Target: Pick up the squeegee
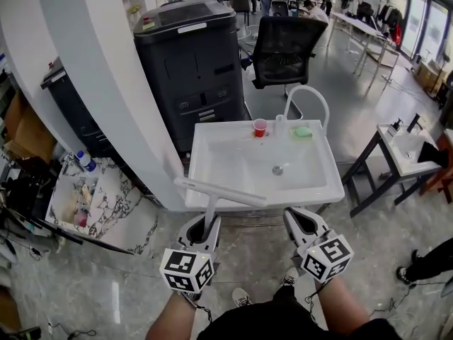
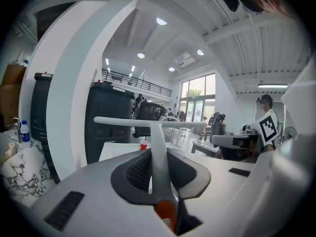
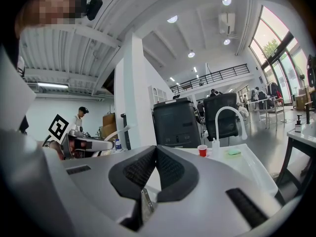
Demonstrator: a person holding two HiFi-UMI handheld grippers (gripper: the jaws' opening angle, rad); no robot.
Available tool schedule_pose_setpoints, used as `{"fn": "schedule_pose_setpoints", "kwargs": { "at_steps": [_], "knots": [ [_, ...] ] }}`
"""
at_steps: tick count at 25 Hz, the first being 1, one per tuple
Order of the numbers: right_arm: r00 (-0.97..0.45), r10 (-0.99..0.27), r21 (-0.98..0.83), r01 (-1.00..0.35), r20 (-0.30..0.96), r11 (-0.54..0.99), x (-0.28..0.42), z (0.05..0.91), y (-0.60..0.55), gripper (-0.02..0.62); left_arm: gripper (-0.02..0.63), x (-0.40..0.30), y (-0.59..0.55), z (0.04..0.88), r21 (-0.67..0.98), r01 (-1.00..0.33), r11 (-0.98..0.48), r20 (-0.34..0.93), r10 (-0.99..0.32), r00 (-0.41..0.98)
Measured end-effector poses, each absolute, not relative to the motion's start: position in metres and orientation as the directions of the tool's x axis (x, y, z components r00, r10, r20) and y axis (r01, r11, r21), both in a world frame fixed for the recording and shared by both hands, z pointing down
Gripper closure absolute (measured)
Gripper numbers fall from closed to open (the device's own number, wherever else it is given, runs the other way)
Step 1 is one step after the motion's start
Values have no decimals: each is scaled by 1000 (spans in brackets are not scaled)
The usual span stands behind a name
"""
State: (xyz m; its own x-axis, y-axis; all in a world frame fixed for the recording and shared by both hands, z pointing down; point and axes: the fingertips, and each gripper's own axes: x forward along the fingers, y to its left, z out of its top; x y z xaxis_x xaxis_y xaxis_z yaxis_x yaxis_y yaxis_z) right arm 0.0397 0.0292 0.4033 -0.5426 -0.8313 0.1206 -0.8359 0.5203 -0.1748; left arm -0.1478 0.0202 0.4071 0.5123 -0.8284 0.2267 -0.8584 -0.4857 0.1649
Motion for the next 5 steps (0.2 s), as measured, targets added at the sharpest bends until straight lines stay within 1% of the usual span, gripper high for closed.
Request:
{"fn": "schedule_pose_setpoints", "kwargs": {
  "at_steps": [5],
  "knots": [
    [-540, -833, -174, -837, 118, 518, 37, 406, 32, 578, 529, -150, 22, 411, 163, -857, -488, 228, -827, 514]
  ]
}}
